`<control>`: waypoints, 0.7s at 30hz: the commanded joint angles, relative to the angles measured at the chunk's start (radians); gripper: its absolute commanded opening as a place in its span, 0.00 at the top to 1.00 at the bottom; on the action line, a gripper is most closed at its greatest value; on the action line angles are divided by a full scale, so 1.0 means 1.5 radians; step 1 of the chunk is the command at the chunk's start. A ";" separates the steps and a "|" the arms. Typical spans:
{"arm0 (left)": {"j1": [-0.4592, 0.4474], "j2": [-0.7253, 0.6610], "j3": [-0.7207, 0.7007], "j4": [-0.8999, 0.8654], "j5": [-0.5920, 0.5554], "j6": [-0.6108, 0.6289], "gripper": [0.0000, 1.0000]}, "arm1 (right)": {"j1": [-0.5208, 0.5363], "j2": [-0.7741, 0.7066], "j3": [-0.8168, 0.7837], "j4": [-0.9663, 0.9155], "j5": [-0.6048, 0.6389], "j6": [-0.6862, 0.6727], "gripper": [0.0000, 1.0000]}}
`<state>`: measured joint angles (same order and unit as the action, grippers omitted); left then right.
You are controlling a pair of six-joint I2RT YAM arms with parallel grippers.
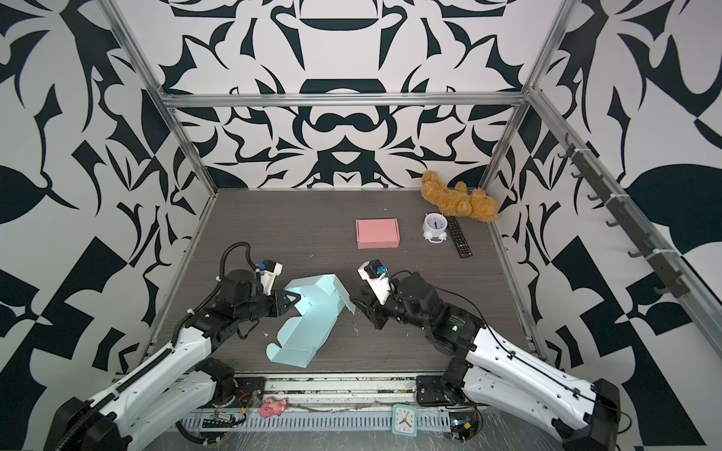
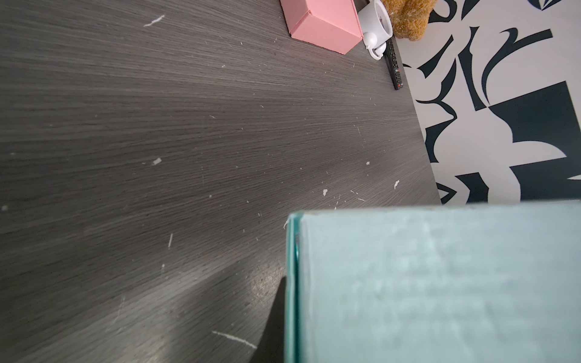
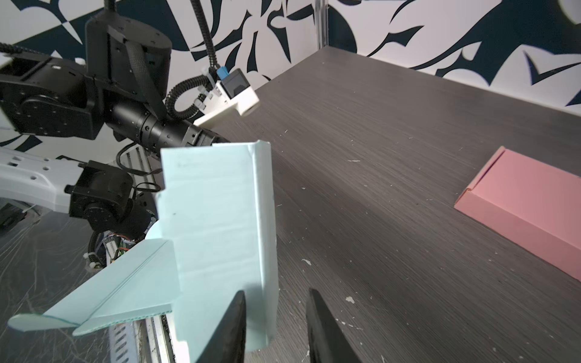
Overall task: Assemble paper box
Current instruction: Fold the bottom flaps of a flat cardboard box at the center of the table.
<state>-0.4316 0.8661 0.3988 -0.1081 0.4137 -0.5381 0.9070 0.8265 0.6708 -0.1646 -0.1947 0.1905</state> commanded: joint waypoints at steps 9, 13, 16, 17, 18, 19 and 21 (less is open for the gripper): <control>0.002 0.022 0.016 0.018 0.026 0.012 0.95 | 0.000 0.064 0.055 0.036 -0.060 -0.003 0.68; 0.002 0.030 0.017 0.021 0.027 0.012 0.95 | -0.001 0.084 0.066 0.027 -0.050 -0.003 0.70; 0.003 0.037 0.019 0.025 0.028 0.012 0.95 | 0.000 0.099 0.073 0.017 -0.044 -0.003 0.70; 0.002 0.039 0.020 0.026 0.028 0.012 0.95 | 0.000 0.103 0.075 0.015 -0.043 -0.004 0.71; 0.002 0.042 0.021 0.027 0.027 0.012 0.95 | 0.000 0.106 0.078 0.013 -0.040 -0.003 0.71; 0.002 0.044 0.021 0.027 0.025 0.012 0.95 | 0.000 0.109 0.079 0.011 -0.036 -0.003 0.71; 0.002 0.049 0.021 0.029 0.022 0.013 0.95 | -0.001 0.115 0.085 0.003 -0.024 -0.001 0.72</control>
<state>-0.4313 0.9329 0.3996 -0.0929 0.4259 -0.5301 0.9066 0.9943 0.7502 -0.1658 -0.2596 0.1883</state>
